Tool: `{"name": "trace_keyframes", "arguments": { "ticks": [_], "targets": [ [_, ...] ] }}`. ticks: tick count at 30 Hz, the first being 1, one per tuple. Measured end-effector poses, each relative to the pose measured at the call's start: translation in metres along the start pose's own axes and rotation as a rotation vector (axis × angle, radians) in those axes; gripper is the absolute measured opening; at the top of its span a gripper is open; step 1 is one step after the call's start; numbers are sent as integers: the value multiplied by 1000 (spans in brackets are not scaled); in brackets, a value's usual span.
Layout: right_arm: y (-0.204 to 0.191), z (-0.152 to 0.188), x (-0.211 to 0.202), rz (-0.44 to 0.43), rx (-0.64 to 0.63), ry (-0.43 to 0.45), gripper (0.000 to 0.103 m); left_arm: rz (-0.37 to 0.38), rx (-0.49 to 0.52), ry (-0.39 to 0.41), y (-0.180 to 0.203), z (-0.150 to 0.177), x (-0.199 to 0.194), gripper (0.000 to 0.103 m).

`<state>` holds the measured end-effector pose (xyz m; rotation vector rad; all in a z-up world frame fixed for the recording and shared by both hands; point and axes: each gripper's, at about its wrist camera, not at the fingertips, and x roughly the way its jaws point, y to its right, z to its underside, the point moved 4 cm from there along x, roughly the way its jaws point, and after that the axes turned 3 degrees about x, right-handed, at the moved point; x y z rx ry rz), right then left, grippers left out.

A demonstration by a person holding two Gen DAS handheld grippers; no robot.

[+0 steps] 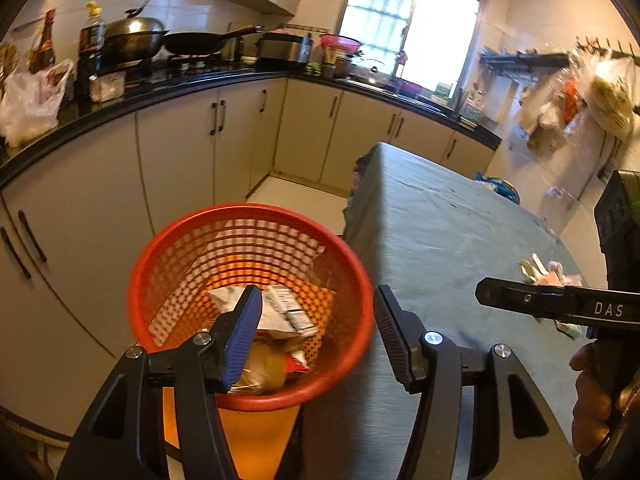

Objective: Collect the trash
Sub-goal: 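Move both tools back over the table toward the remaining trash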

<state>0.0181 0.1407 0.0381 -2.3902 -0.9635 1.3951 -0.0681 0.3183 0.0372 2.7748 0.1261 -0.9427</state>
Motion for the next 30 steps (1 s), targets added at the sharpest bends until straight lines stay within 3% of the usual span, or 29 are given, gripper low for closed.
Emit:
{"name": "trace_keyframes", "arguments": {
  "ticks": [7,12,16,19,25,30],
  "targets": [
    [42,8,-46,7,51,69,50,40,87,-19,50,-1,6,60],
    [96,16,-84,34,125,113,51,69,147,-44,84,2,12,61],
    [155,18,-128,109,188,176,52,105,202,-74,116,7,18,62],
    [200,14,-156,180,236,206,58,139,248,-93,143,11,23,63],
    [271,3,-167,217,316,174,60,208,356,-140,197,19,33,65],
    [292,8,-152,122,337,91,60,259,412,-160,227,16,39,68]
  ]
}}
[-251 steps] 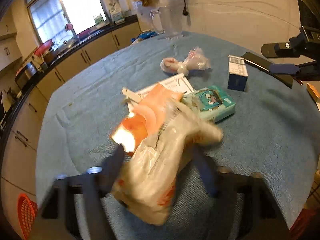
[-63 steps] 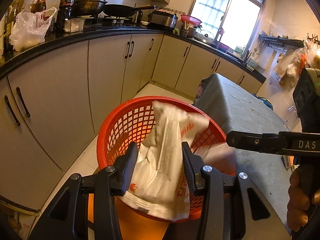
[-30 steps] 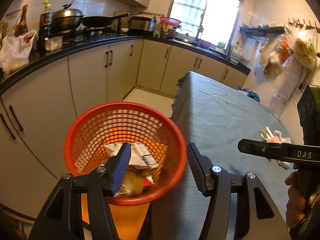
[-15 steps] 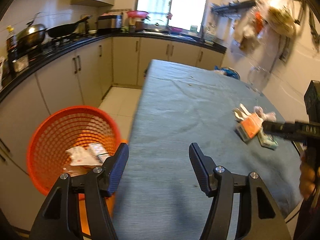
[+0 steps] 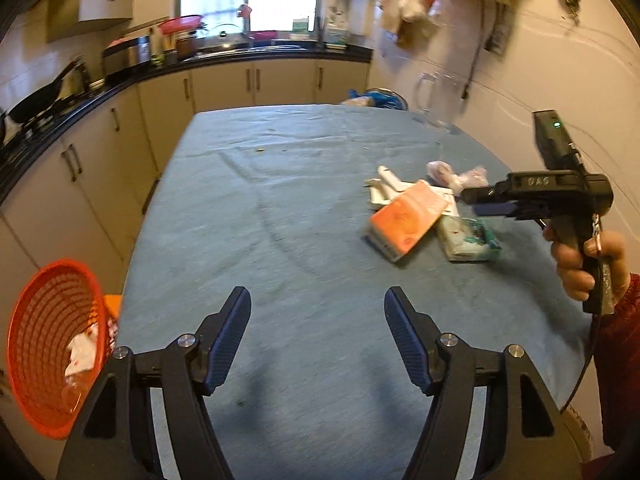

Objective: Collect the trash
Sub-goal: 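Move both tools back over the table toward the remaining trash, then grasp the orange box with the left tool while the right tool grasps the teal tissue pack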

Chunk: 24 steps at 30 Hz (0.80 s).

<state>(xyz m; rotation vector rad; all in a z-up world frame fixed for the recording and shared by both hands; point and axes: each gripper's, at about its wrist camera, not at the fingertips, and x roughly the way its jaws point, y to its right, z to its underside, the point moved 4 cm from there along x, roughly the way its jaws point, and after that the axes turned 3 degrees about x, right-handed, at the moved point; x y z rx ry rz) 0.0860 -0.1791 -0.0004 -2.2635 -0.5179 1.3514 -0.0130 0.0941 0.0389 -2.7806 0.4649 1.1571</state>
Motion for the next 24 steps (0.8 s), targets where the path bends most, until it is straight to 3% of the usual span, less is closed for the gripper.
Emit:
{"name": "trace_keyframes", "arguments": {
  "ticks": [3,7,9,12,15,16,21,24],
  "targets": [
    [-7,14,2,-45,-42,-48,61,12,19,-9,7,-9,8,69],
    [-28,45,-1,-52,-199,-113,67,29,35,-23,12,-16,17,70],
    [-41,58,-2,-13,-297,-116,68,41,46,-32,15,-21,23,70],
    [-50,66,1,116,-399,-72,68,58,61,-42,20,-29,32,71],
    [-50,67,7,158,-408,-61,68,79,90,-60,28,-38,42,73],
    [-48,68,10,168,-407,-70,67,85,107,-63,32,-42,45,75],
    [-44,67,6,147,-380,-60,29,94,194,-76,50,-54,58,80],
    [-35,69,-8,130,-341,-42,23,104,245,-83,62,-59,69,82]
  ]
}}
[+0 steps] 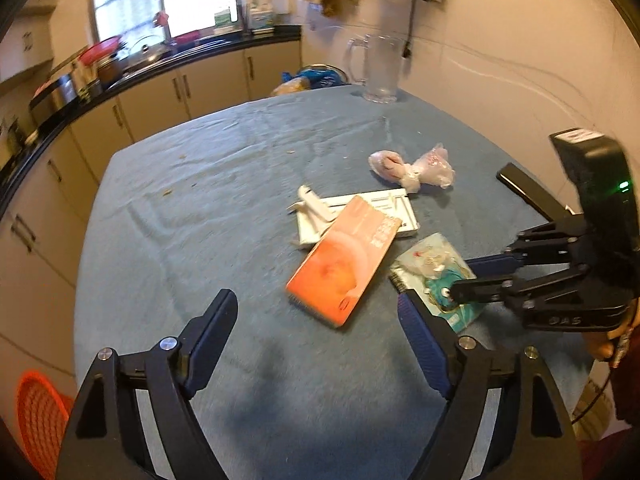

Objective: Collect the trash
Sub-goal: 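Grasp the orange box with the left tool while the right tool grasps the teal tissue pack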

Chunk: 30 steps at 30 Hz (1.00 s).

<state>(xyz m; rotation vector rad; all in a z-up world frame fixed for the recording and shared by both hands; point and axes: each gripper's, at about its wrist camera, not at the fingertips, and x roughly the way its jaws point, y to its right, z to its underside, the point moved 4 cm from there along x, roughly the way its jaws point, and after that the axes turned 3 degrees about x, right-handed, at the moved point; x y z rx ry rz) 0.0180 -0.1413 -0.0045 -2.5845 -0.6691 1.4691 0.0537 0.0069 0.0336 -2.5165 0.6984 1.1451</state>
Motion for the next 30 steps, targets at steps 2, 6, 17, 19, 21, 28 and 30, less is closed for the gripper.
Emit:
{"name": "trace_keyframes", "arguments": {
  "ticks": [2,6,17,19,21,28,30],
  "targets": [
    [4,2,-6,-8,24,11,23,-3,27,-19,4,-4,11,82],
    [5,3,-12,-10,46,28,23,14,66,-62,7,-10,34,82],
    [33,7,-20,-14,181,40,28,-13,99,-124,15,-16,77,55],
    [31,7,-19,-24,189,36,38,-1,45,-105,8,-15,75,53],
    [29,6,-20,-23,194,42,56,5,-2,-86,1,-11,69,52],
    [2,2,-9,19,157,31,70,0,-158,-11,-16,19,25,50],
    [-5,1,-2,61,135,21,70,-20,-189,6,-20,31,13,50]
  ]
}}
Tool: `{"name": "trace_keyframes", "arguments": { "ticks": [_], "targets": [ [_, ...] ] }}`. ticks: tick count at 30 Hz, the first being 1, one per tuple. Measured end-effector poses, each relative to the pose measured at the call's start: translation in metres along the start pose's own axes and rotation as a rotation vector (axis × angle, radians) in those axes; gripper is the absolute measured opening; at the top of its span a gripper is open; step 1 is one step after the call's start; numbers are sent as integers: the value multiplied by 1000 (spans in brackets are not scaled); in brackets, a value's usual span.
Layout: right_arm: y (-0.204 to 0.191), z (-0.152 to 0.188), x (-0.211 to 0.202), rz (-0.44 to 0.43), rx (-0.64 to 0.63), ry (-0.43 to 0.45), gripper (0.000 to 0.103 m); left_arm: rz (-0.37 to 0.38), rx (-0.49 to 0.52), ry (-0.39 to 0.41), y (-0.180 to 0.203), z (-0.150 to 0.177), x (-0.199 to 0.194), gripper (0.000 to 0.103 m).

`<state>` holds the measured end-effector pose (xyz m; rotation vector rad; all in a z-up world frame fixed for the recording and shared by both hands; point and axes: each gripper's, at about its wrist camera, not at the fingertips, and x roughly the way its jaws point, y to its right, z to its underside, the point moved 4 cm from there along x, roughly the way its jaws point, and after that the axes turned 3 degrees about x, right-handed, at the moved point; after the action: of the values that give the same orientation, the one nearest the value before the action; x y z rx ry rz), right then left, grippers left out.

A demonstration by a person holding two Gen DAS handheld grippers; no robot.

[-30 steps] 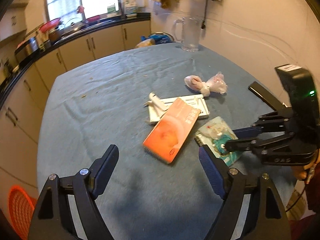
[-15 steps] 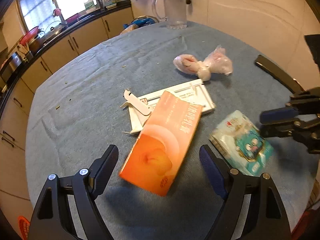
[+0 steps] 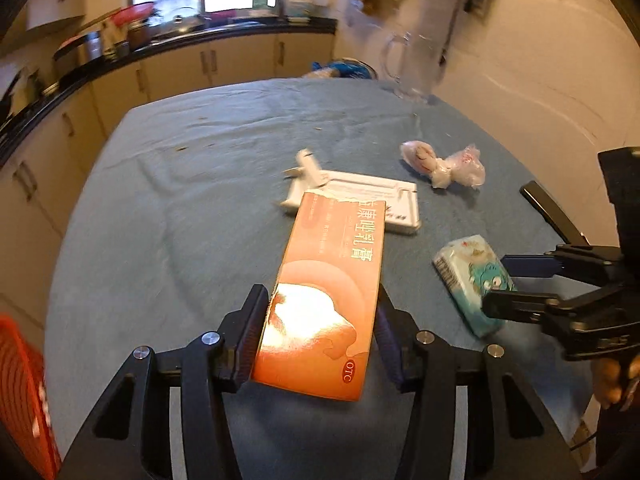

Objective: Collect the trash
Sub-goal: 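Grasp the orange box with the left tool while the right tool grasps the teal tissue pack, then carry the orange box and tissue pack over the orange basket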

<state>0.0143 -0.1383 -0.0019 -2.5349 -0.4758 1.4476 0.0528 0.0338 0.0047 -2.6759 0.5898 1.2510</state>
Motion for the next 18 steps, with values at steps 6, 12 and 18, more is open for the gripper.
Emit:
{"name": "trace_keyframes", "arguments": {
  "ticks": [6,12,18],
  "targets": [
    [-19,5,17,153,-66,-4,69,-61,-60,46,-17,24,-25,50],
    [-20,12,14,184,-60,32,48,-77,-89,78,-17,35,-34,50],
    [-28,18,0,159,-50,82,41,-79,-110,104,-19,42,-43,50]
  ]
}}
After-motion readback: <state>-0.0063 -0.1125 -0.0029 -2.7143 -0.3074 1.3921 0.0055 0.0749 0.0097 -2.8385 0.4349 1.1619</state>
